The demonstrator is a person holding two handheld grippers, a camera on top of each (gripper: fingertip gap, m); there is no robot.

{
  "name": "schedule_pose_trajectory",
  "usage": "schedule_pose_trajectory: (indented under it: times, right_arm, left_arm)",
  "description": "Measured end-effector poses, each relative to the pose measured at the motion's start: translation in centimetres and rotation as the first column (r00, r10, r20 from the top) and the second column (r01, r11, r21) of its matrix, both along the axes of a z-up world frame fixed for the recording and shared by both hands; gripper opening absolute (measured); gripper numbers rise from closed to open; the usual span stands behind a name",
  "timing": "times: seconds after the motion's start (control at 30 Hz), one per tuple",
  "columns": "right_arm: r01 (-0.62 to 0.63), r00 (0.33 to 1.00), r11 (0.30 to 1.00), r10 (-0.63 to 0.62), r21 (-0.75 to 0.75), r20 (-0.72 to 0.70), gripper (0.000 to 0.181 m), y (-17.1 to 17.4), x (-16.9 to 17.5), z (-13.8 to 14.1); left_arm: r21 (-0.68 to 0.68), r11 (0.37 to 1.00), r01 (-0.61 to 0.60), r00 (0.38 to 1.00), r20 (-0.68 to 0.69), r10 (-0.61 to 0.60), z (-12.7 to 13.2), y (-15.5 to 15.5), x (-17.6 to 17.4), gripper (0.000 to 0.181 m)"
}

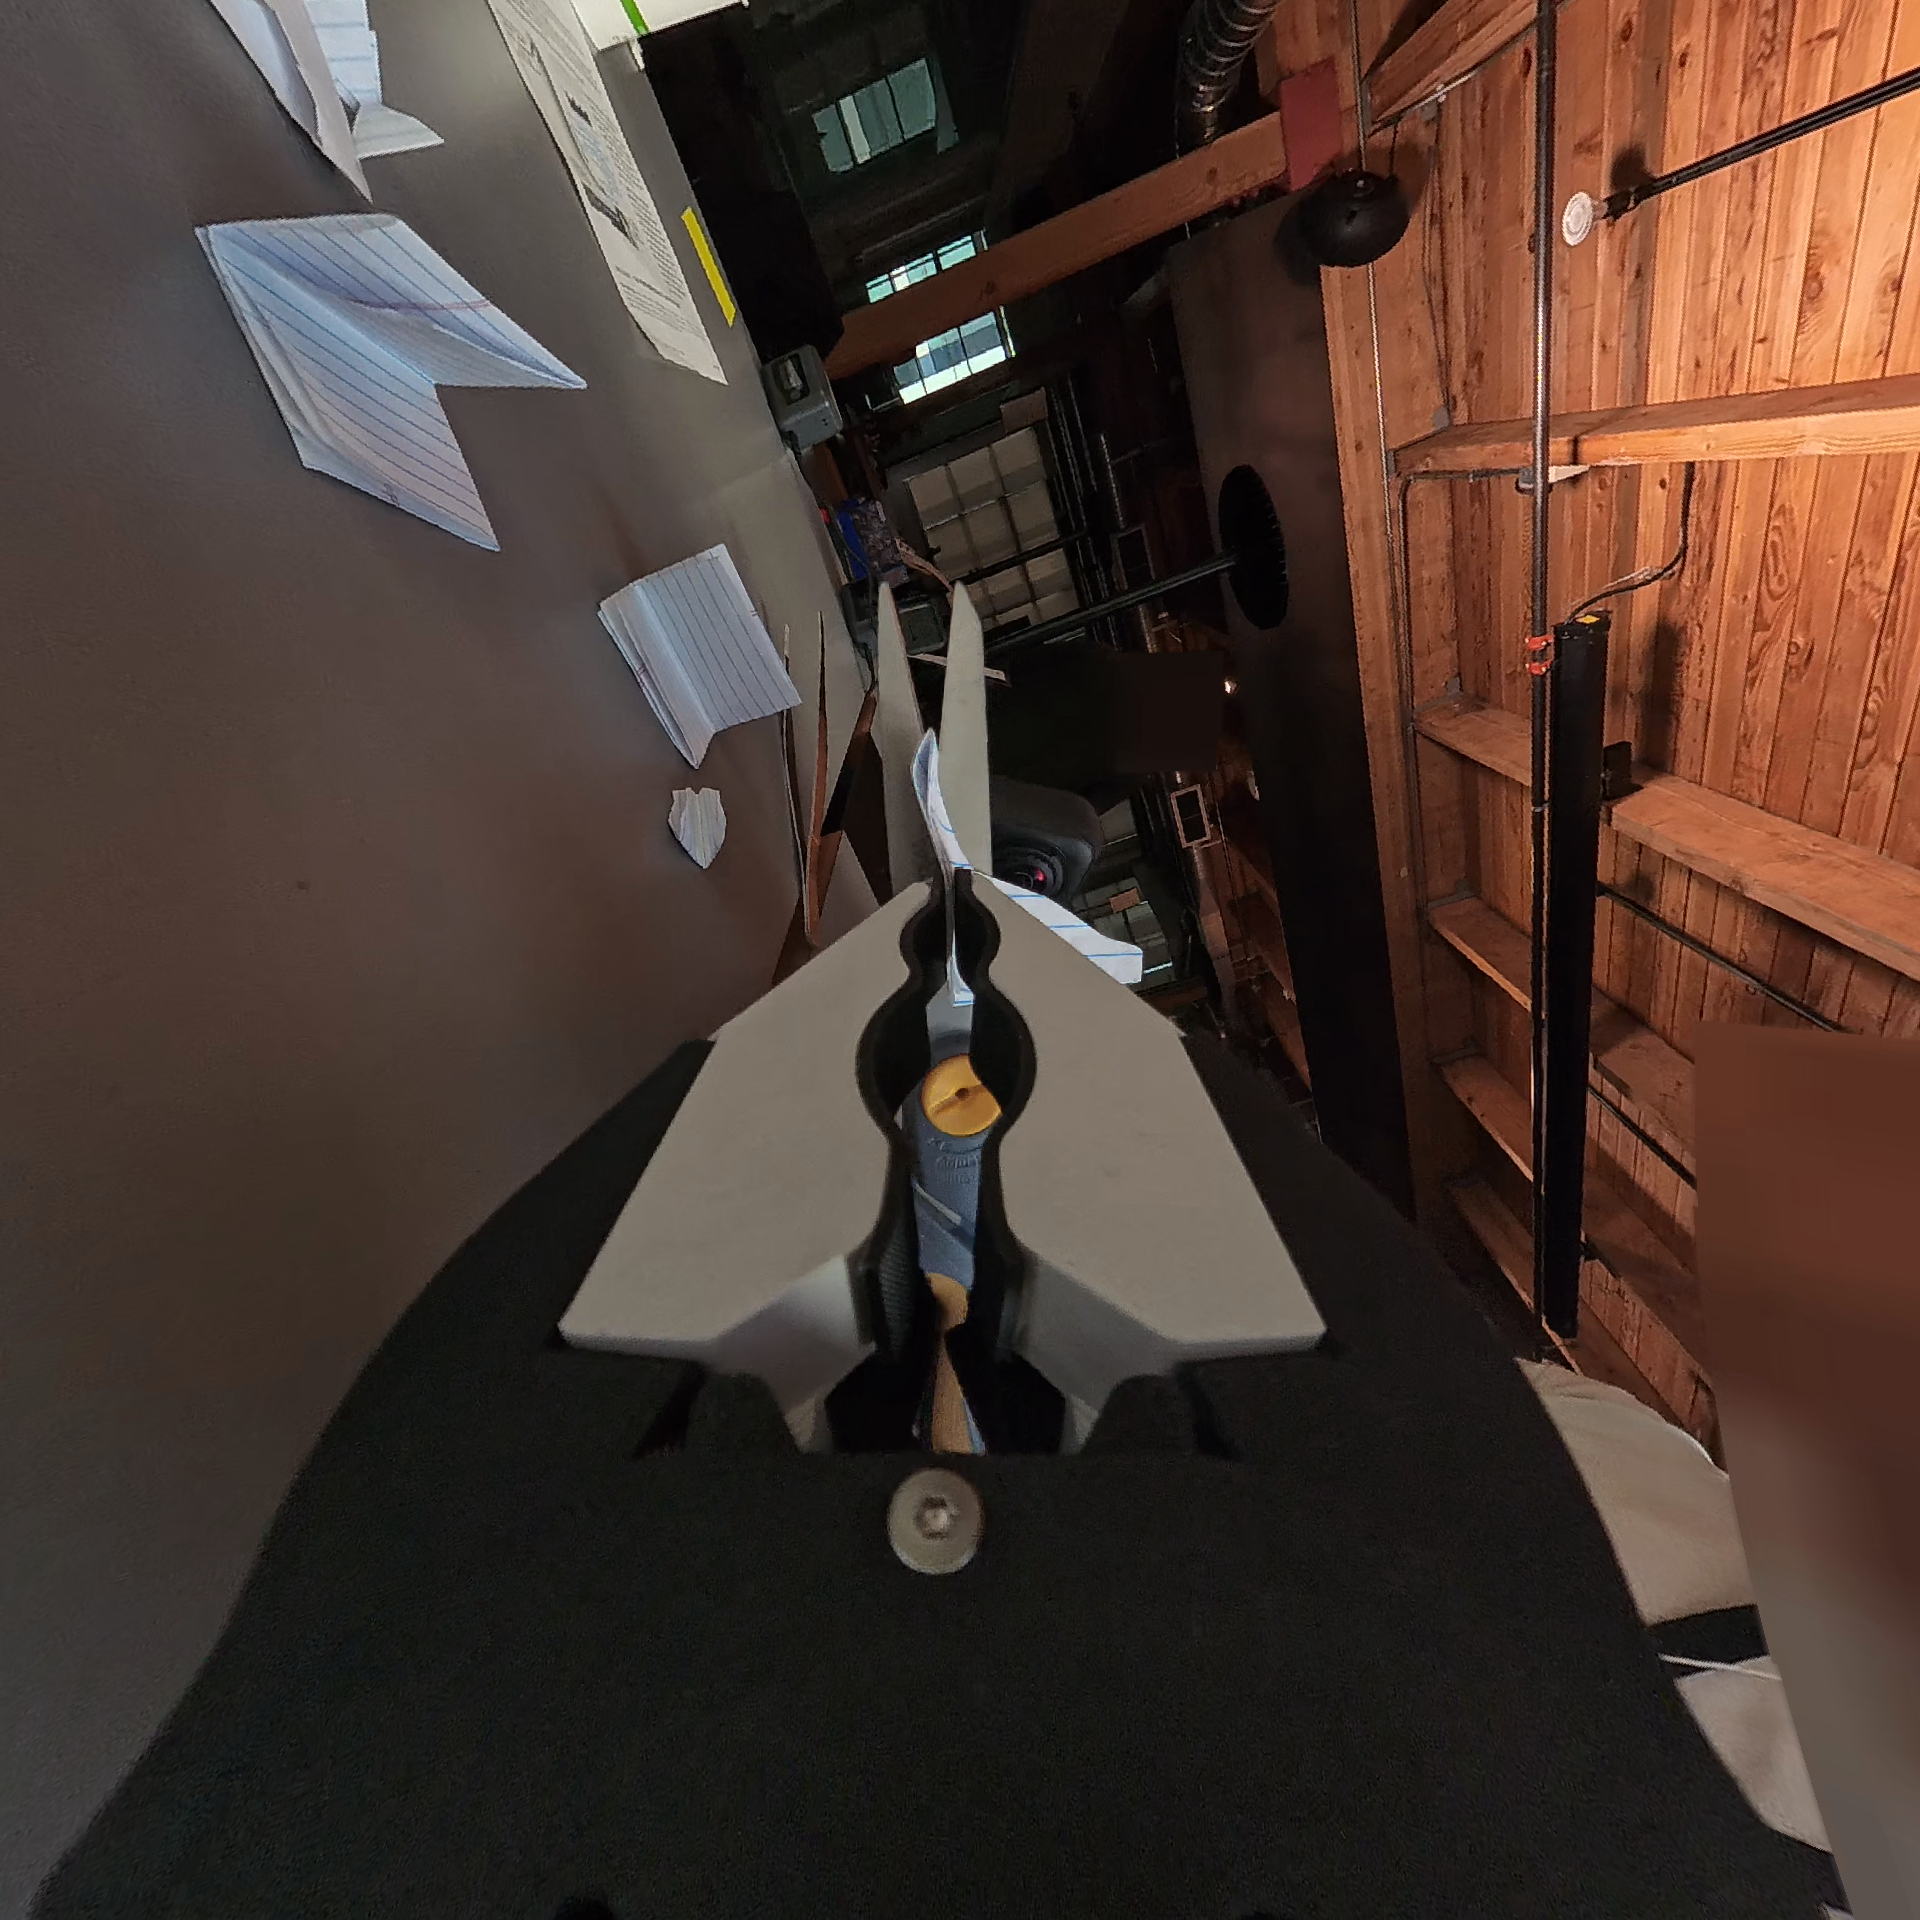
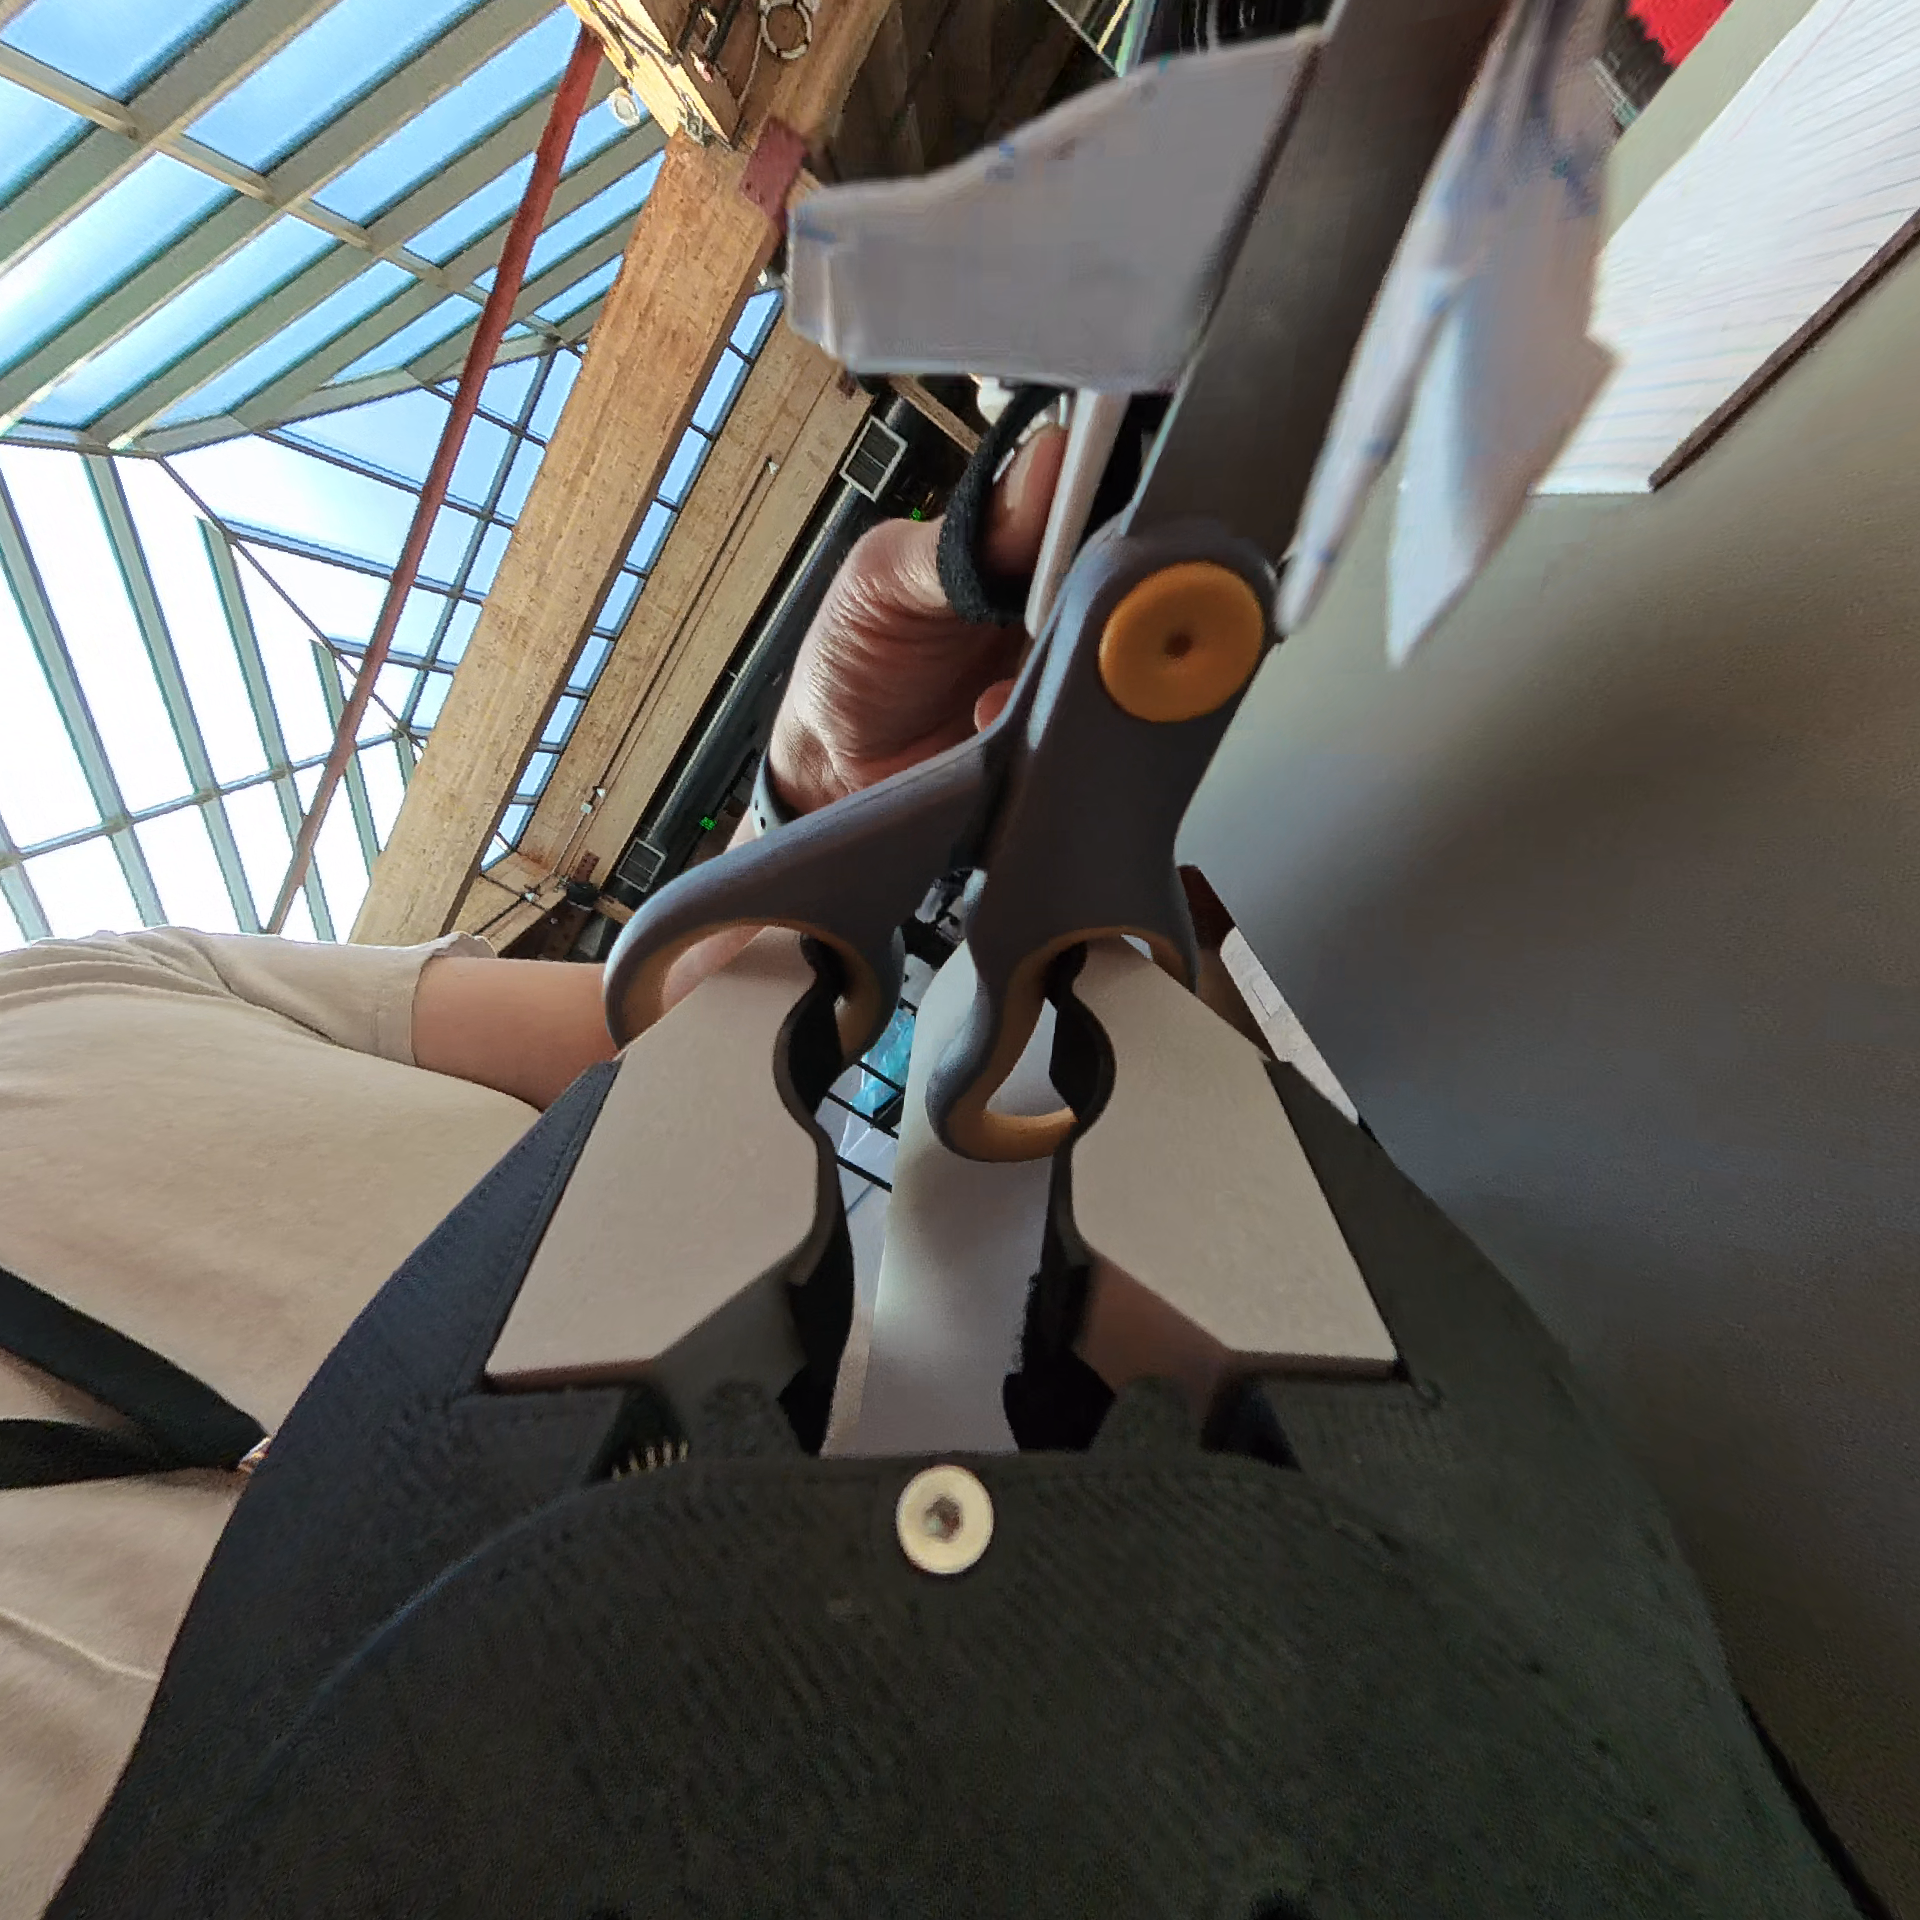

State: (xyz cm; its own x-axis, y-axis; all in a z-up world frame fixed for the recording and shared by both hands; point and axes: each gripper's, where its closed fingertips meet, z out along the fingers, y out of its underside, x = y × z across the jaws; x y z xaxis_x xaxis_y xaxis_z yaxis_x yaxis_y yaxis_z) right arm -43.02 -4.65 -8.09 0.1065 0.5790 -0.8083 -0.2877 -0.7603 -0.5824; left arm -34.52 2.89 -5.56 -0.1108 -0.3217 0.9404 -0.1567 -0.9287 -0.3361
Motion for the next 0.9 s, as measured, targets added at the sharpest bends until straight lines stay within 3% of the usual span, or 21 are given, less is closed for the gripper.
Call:
schedule_pose_trajectory:
  times: [0.07, 0.67, 0.73, 0.9]
  right_arm:
    - [0.013, 0.998, 1.0, -0.014, -0.01, -0.055, 0.036, 0.2, 0.7, 0.5]
    - [0.069, 0.997, 0.996, -0.068, -0.052, 0.024, 0.03, 1.0, 0.8, -1.0]
    - [0.099, 0.995, 0.994, -0.098, -0.044, 0.038, 0.019, 1.2, 1.0, -1.1]
    - [0.09, 0.996, 0.994, -0.091, -0.058, -0.007, 0.02, 1.2, 1.5, -0.6]
  left_arm:
    - [-0.022, 1.0, -0.014, 0.999, 0.029, 0.014, 0.3, 0.2, -0.2, 0.0]
    - [-0.074, 0.996, -0.043, 0.999, 0.029, 0.046, -0.5, 1.0, -0.3, 0.0]
    - [-0.075, 0.997, -0.031, 0.999, 0.035, 0.034, -0.4, 0.9, -0.1, 0.0]
    - [-0.048, 0.998, -0.031, 0.999, 0.041, 0.033, -0.1, 0.9, -0.1, 0.0]
